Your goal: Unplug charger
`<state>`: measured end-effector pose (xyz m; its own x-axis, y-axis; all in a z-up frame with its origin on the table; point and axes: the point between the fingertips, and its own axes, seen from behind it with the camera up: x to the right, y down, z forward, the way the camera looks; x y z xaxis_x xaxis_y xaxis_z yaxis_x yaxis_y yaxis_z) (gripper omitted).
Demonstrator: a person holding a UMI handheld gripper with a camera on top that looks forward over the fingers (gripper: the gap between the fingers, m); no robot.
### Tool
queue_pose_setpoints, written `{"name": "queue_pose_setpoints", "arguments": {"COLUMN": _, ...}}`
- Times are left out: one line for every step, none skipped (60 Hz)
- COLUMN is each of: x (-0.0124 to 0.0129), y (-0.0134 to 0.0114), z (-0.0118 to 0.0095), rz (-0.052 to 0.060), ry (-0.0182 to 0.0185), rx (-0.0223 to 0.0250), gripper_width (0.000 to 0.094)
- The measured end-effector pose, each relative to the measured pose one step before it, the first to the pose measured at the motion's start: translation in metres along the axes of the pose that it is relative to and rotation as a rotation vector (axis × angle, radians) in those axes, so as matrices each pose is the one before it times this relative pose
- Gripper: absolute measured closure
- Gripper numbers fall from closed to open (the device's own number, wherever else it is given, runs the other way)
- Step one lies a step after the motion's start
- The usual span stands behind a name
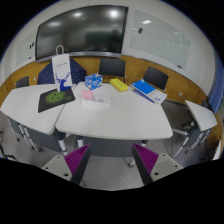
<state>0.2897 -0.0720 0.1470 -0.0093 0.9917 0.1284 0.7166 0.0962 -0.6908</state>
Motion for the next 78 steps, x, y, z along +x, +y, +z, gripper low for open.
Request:
{"name": "queue_pose_setpoints", "arguments": {"x": -0.00097, "y": -0.00125, "z": 0.00045, "rz": 0.0005, "ry": -0.00382, "rx": 0.00434, "gripper_width": 0.0084}}
{"name": "queue_pose_setpoints", "arguments": {"x": -0.00106, "y": -0.00145, "z": 0.00076, "rz": 0.0003, "ry": -0.00406, "rx": 0.00442, "gripper_width": 0.0086}}
{"name": "queue_pose_setpoints", "arguments": {"x": -0.00127, "y": -0.00132, "z": 0.00128, "rz": 0.0001, "ry": -0.00356, "rx": 0.00337, "gripper_width": 0.0086}}
{"name": "queue_pose_setpoints", "arguments": {"x": -0.00125, "y": -0.00144, "z": 0.00169, "rz": -0.0008, "ry": -0.00220, "rx": 0.00218, "gripper_width": 0.0085}}
{"name": "queue_pose_setpoints", "arguments": {"x": -0.00136, "y": -0.00144, "z": 0.00206, "rz": -0.0016, "ry": -0.00152, "rx": 0.00229, "gripper_width": 0.0085}}
{"name": "queue_pose_setpoints", "arguments": {"x": -0.00598, "y": -0.00402, "z": 0.00426, "rz": -0.0019, "ry": 0.00096, "rx": 0.00046, "gripper_width": 0.0086}}
{"name": "queue_pose_setpoints", "arguments": {"x": -0.00215, "y": -0.00279, "z": 0.00244, "rz": -0.0013, "ry": -0.00221, "rx": 0.00304, "gripper_width": 0.0089}}
{"name": "queue_pose_setpoints", "arguments": {"x": -0.00288, "y": -0.00282, "z": 0.00283, "rz": -0.0014, "ry": -0.00379, "rx": 0.00439, "gripper_width": 0.0083}}
{"name": "queue_pose_setpoints", "arguments": {"x": -0.00289, "y": -0.00210, "z": 0.00269, "rz": -0.0024, "ry": -0.00381, "rx": 0.00354, "gripper_width": 0.0082}}
{"name": "queue_pose_setpoints", "arguments": {"x": -0.00101, "y": 0.00005, "z": -0.00039, "rz": -0.0034, "ry": -0.00292, "rx": 0.00343, "gripper_width": 0.0083}}
{"name": "queue_pose_setpoints", "arguments": {"x": -0.00186, "y": -0.00162, "z": 0.00214, "rz": -0.0027, "ry": -0.00222, "rx": 0.00227, "gripper_width": 0.0084}}
{"name": "queue_pose_setpoints", "arguments": {"x": -0.00245, "y": -0.00094, "z": 0.00263, "rz": -0.0017, "ry": -0.00263, "rx": 0.00328, "gripper_width": 0.0084}}
{"name": "queue_pose_setpoints", "arguments": {"x": -0.00271, "y": -0.00159, "z": 0.00211, "rz": -0.0010, "ry": -0.00403, "rx": 0.00376, "gripper_width": 0.0082}}
{"name": "queue_pose_setpoints", "arguments": {"x": -0.00314, "y": -0.00190, "z": 0.00224, "rz": -0.0004, "ry": -0.00551, "rx": 0.00496, "gripper_width": 0.0085}}
{"name": "queue_pose_setpoints", "arguments": {"x": -0.00326, "y": -0.00213, "z": 0.00224, "rz": -0.0002, "ry": -0.00565, "rx": 0.00557, "gripper_width": 0.0078}}
{"name": "queue_pose_setpoints", "arguments": {"x": -0.00315, "y": -0.00322, "z": 0.00193, "rz": 0.0004, "ry": -0.00449, "rx": 0.00372, "gripper_width": 0.0085}}
{"name": "queue_pose_setpoints", "arguments": {"x": -0.00307, "y": -0.00168, "z": 0.00271, "rz": 0.0005, "ry": -0.00400, "rx": 0.00457, "gripper_width": 0.0081}}
{"name": "queue_pose_setpoints", "arguments": {"x": -0.00340, "y": -0.00166, "z": 0.00305, "rz": 0.0012, "ry": -0.00473, "rx": 0.00426, "gripper_width": 0.0079}}
{"name": "queue_pose_setpoints", "arguments": {"x": -0.00370, "y": -0.00195, "z": 0.00280, "rz": 0.0010, "ry": -0.00523, "rx": 0.00416, "gripper_width": 0.0079}}
{"name": "queue_pose_setpoints", "arguments": {"x": -0.00336, "y": -0.00210, "z": 0.00258, "rz": 0.0007, "ry": -0.00515, "rx": 0.00551, "gripper_width": 0.0080}}
{"name": "queue_pose_setpoints", "arguments": {"x": -0.00258, "y": -0.00337, "z": -0.00020, "rz": 0.0000, "ry": -0.00522, "rx": 0.00304, "gripper_width": 0.0080}}
{"name": "queue_pose_setpoints", "arguments": {"x": -0.00315, "y": -0.00059, "z": 0.00435, "rz": -0.0012, "ry": -0.00429, "rx": 0.00667, "gripper_width": 0.0084}}
{"name": "queue_pose_setpoints", "arguments": {"x": -0.00303, "y": -0.00134, "z": 0.00366, "rz": -0.0012, "ry": -0.00450, "rx": 0.00514, "gripper_width": 0.0084}}
{"name": "queue_pose_setpoints", "arguments": {"x": -0.00324, "y": -0.00137, "z": 0.00347, "rz": -0.0011, "ry": -0.00390, "rx": 0.00537, "gripper_width": 0.0084}}
{"name": "queue_pose_setpoints", "arguments": {"x": -0.00325, "y": -0.00158, "z": 0.00320, "rz": -0.0006, "ry": -0.00385, "rx": 0.00645, "gripper_width": 0.0084}}
{"name": "queue_pose_setpoints", "arguments": {"x": -0.00414, "y": -0.00393, "z": 0.00196, "rz": 0.0001, "ry": -0.00239, "rx": 0.00574, "gripper_width": 0.0083}}
{"name": "queue_pose_setpoints", "arguments": {"x": -0.00252, "y": -0.00173, "z": 0.00266, "rz": 0.0003, "ry": -0.00289, "rx": 0.00871, "gripper_width": 0.0080}}
{"name": "queue_pose_setpoints", "arguments": {"x": -0.00261, "y": -0.00210, "z": 0.00283, "rz": -0.0007, "ry": -0.00196, "rx": 0.00905, "gripper_width": 0.0079}}
{"name": "queue_pose_setpoints", "arguments": {"x": -0.00258, "y": -0.00226, "z": 0.00323, "rz": -0.0024, "ry": -0.00229, "rx": 0.00872, "gripper_width": 0.0080}}
{"name": "queue_pose_setpoints", "arguments": {"x": -0.00295, "y": -0.00198, "z": 0.00344, "rz": -0.0033, "ry": -0.00254, "rx": 0.00839, "gripper_width": 0.0081}}
{"name": "queue_pose_setpoints", "arguments": {"x": -0.00315, "y": -0.00190, "z": 0.00348, "rz": -0.0036, "ry": -0.00263, "rx": 0.00811, "gripper_width": 0.0082}}
{"name": "queue_pose_setpoints", "arguments": {"x": -0.00310, "y": -0.00197, "z": 0.00378, "rz": -0.0033, "ry": -0.00250, "rx": 0.00813, "gripper_width": 0.0083}}
{"name": "queue_pose_setpoints", "arguments": {"x": -0.00357, "y": -0.00237, "z": 0.00361, "rz": -0.0017, "ry": -0.00093, "rx": 0.00659, "gripper_width": 0.0083}}
{"name": "queue_pose_setpoints", "arguments": {"x": -0.00270, "y": -0.00137, "z": 0.00393, "rz": -0.0007, "ry": -0.00171, "rx": 0.00727, "gripper_width": 0.0083}}
{"name": "queue_pose_setpoints", "arguments": {"x": -0.00283, "y": -0.00136, "z": 0.00409, "rz": 0.0003, "ry": -0.00179, "rx": 0.00737, "gripper_width": 0.0081}}
{"name": "queue_pose_setpoints", "arguments": {"x": -0.00399, "y": -0.00211, "z": 0.00463, "rz": 0.0019, "ry": -0.00187, "rx": 0.00678, "gripper_width": 0.0081}}
{"name": "queue_pose_setpoints", "arguments": {"x": -0.00283, "y": -0.00098, "z": 0.00372, "rz": 0.0017, "ry": -0.00260, "rx": 0.00613, "gripper_width": 0.0083}}
{"name": "queue_pose_setpoints", "arguments": {"x": -0.00292, "y": -0.00106, "z": 0.00402, "rz": 0.0014, "ry": -0.00180, "rx": 0.00528, "gripper_width": 0.0085}}
{"name": "queue_pose_setpoints", "arguments": {"x": -0.00264, "y": -0.00096, "z": 0.00420, "rz": 0.0014, "ry": -0.00099, "rx": 0.00518, "gripper_width": 0.0082}}
{"name": "queue_pose_setpoints", "arguments": {"x": -0.00186, "y": -0.00101, "z": 0.00428, "rz": 0.0015, "ry": -0.00034, "rx": 0.00584, "gripper_width": 0.0081}}
{"name": "queue_pose_setpoints", "arguments": {"x": -0.00221, "y": -0.00118, "z": 0.00490, "rz": 0.0019, "ry": 0.00092, "rx": 0.00659, "gripper_width": 0.0080}}
{"name": "queue_pose_setpoints", "arguments": {"x": -0.00190, "y": -0.00066, "z": 0.00601, "rz": 0.0012, "ry": 0.00125, "rx": 0.00827, "gripper_width": 0.0082}}
{"name": "queue_pose_setpoints", "arguments": {"x": -0.00176, "y": -0.00098, "z": 0.00510, "rz": 0.0014, "ry": 0.00288, "rx": 0.00710, "gripper_width": 0.0084}}
{"name": "queue_pose_setpoints", "arguments": {"x": -0.00126, "y": -0.00080, "z": 0.00547, "rz": 0.0017, "ry": 0.00436, "rx": 0.00653, "gripper_width": 0.0081}}
{"name": "queue_pose_setpoints", "arguments": {"x": 0.00008, "y": -0.00128, "z": 0.00449, "rz": 0.0027, "ry": 0.00448, "rx": 0.00614, "gripper_width": 0.0082}}
{"name": "queue_pose_setpoints", "arguments": {"x": -0.00092, "y": -0.00130, "z": 0.00535, "rz": 0.0027, "ry": 0.00502, "rx": 0.00811, "gripper_width": 0.0084}}
{"name": "queue_pose_setpoints", "arguments": {"x": -0.00085, "y": -0.00147, "z": 0.00519, "rz": 0.0037, "ry": 0.00411, "rx": 0.00981, "gripper_width": 0.0079}}
{"name": "queue_pose_setpoints", "arguments": {"x": -0.00101, "y": -0.00131, "z": 0.00579, "rz": 0.0037, "ry": 0.00330, "rx": 0.01051, "gripper_width": 0.0082}}
{"name": "queue_pose_setpoints", "arguments": {"x": -0.00113, "y": -0.00079, "z": 0.00572, "rz": 0.0034, "ry": 0.00335, "rx": 0.00947, "gripper_width": 0.0084}}
{"name": "queue_pose_setpoints", "arguments": {"x": -0.00111, "y": -0.00106, "z": 0.00569, "rz": 0.0027, "ry": 0.00299, "rx": 0.00831, "gripper_width": 0.0083}}
{"name": "queue_pose_setpoints", "arguments": {"x": -0.00052, "y": -0.00088, "z": 0.00529, "rz": 0.0021, "ry": 0.00233, "rx": 0.00550, "gripper_width": 0.0082}}
{"name": "queue_pose_setpoints", "arguments": {"x": -0.00158, "y": -0.00077, "z": 0.00651, "rz": 0.0027, "ry": 0.00222, "rx": 0.00527, "gripper_width": 0.0081}}
{"name": "queue_pose_setpoints", "arguments": {"x": -0.00139, "y": -0.00026, "z": 0.00605, "rz": 0.0031, "ry": 0.00114, "rx": 0.00476, "gripper_width": 0.0081}}
{"name": "queue_pose_setpoints", "arguments": {"x": -0.00103, "y": -0.00057, "z": 0.00576, "rz": 0.0046, "ry": 0.00152, "rx": 0.00518, "gripper_width": 0.0082}}
{"name": "queue_pose_setpoints", "arguments": {"x": -0.00110, "y": -0.00042, "z": 0.00601, "rz": 0.0053, "ry": 0.00152, "rx": 0.00566, "gripper_width": 0.0082}}
{"name": "queue_pose_setpoints", "arguments": {"x": -0.00116, "y": -0.00053, "z": 0.00591, "rz": 0.0051, "ry": 0.00112, "rx": 0.00519, "gripper_width": 0.0082}}
{"name": "queue_pose_setpoints", "arguments": {"x": -0.00079, "y": -0.00068, "z": 0.00599, "rz": 0.0045, "ry": 0.00177, "rx": 0.00513, "gripper_width": 0.0082}}
{"name": "queue_pose_setpoints", "arguments": {"x": -0.00042, "y": -0.00059, "z": 0.00590, "rz": 0.0045, "ry": 0.00294, "rx": 0.00442, "gripper_width": 0.0081}}
{"name": "queue_pose_setpoints", "arguments": {"x": -0.00041, "y": 0.00002, "z": 0.00568, "rz": 0.0030, "ry": 0.00537, "rx": 0.00419, "gripper_width": 0.0082}}
{"name": "queue_pose_setpoints", "arguments": {"x": -0.00040, "y": -0.00084, "z": 0.00567, "rz": 0.0029, "ry": 0.00492, "rx": 0.00289, "gripper_width": 0.0081}}
{"name": "queue_pose_setpoints", "arguments": {"x": 0.00000, "y": -0.00057, "z": 0.00567, "rz": 0.0025, "ry": 0.00389, "rx": 0.00384, "gripper_width": 0.0080}}
{"name": "queue_pose_setpoints", "arguments": {"x": -0.00038, "y": -0.00060, "z": 0.00601, "rz": 0.0020, "ry": 0.00321, "rx": 0.00398, "gripper_width": 0.0083}}
{"name": "queue_pose_setpoints", "arguments": {"x": -0.00027, "y": -0.00069, "z": 0.00588, "rz": 0.0013, "ry": 0.00284, "rx": 0.00408, "gripper_width": 0.0086}}
{"name": "queue_pose_setpoints", "arguments": {"x": 0.00007, "y": -0.00027, "z": 0.00569, "rz": 0.0007, "ry": 0.00390, "rx": 0.00268, "gripper_width": 0.0086}}
{"name": "queue_pose_setpoints", "arguments": {"x": 0.00001, "y": -0.00031, "z": 0.00649, "rz": 0.0012, "ry": 0.00616, "rx": 0.00362, "gripper_width": 0.0086}}
{"name": "queue_pose_setpoints", "arguments": {"x": 0.00059, "y": -0.00049, "z": 0.00540, "rz": 0.0025, "ry": 0.00677, "rx": 0.00334, "gripper_width": 0.0080}}
{"name": "queue_pose_setpoints", "arguments": {"x": 0.00078, "y": -0.00142, "z": 0.00506, "rz": 0.0025, "ry": 0.00598, "rx": 0.00709, "gripper_width": 0.0082}}
{"name": "queue_pose_setpoints", "arguments": {"x": 0.00063, "y": -0.00178, "z": 0.00469, "rz": 0.0010, "ry": 0.00467, "rx": 0.00926, "gripper_width": 0.0081}}
{"name": "queue_pose_setpoints", "arguments": {"x": 0.00044, "y": -0.00186, "z": 0.00490, "rz": -0.0011, "ry": 0.00398, "rx": 0.00994, "gripper_width": 0.0082}}
{"name": "queue_pose_setpoints", "arguments": {"x": 0.00072, "y": -0.00162, "z": 0.00510, "rz": -0.0034, "ry": 0.00492, "rx": 0.00869, "gripper_width": 0.0085}}
{"name": "queue_pose_setpoints", "arguments": {"x": 0.00064, "y": -0.00094, "z": 0.00522, "rz": -0.0034, "ry": 0.00546, "rx": 0.00624, "gripper_width": 0.0084}}
{"name": "queue_pose_setpoints", "arguments": {"x": 0.00026, "y": -0.00051, "z": 0.00543, "rz": -0.0016, "ry": 0.00418, "rx": 0.00361, "gripper_width": 0.0084}}
{"name": "queue_pose_setpoints", "arguments": {"x": -0.00063, "y": -0.00039, "z": 0.00544, "rz": 0.0013, "ry": 0.00117, "rx": 0.00301, "gripper_width": 0.0086}}
{"name": "queue_pose_setpoints", "arguments": {"x": -0.00049, "y": -0.00154, "z": 0.00508, "rz": 0.0041, "ry": -0.00107, "rx": 0.00314, "gripper_width": 0.0086}}
{"name": "queue_pose_setpoints", "arguments": {"x": -0.00138, "y": -0.00092, "z": 0.00497, "rz": 0.0069, "ry": -0.00282, "rx": 0.00536, "gripper_width": 0.0083}}
{"name": "queue_pose_setpoints", "arguments": {"x": -0.00173, "y": -0.00107, "z": 0.00597, "rz": 0.0052, "ry": -0.00397, "rx": 0.00396, "gripper_width": 0.0083}}
{"name": "queue_pose_setpoints", "arguments": {"x": -0.00140, "y": -0.00048, "z": 0.00483, "rz": 0.0049, "ry": -0.00336, "rx": 0.00280, "gripper_width": 0.0085}}
{"name": "queue_pose_setpoints", "arguments": {"x": -0.00103, "y": -0.00017, "z": 0.00494, "rz": 0.0031, "ry": -0.00273, "rx": 0.00105, "gripper_width": 0.0084}}
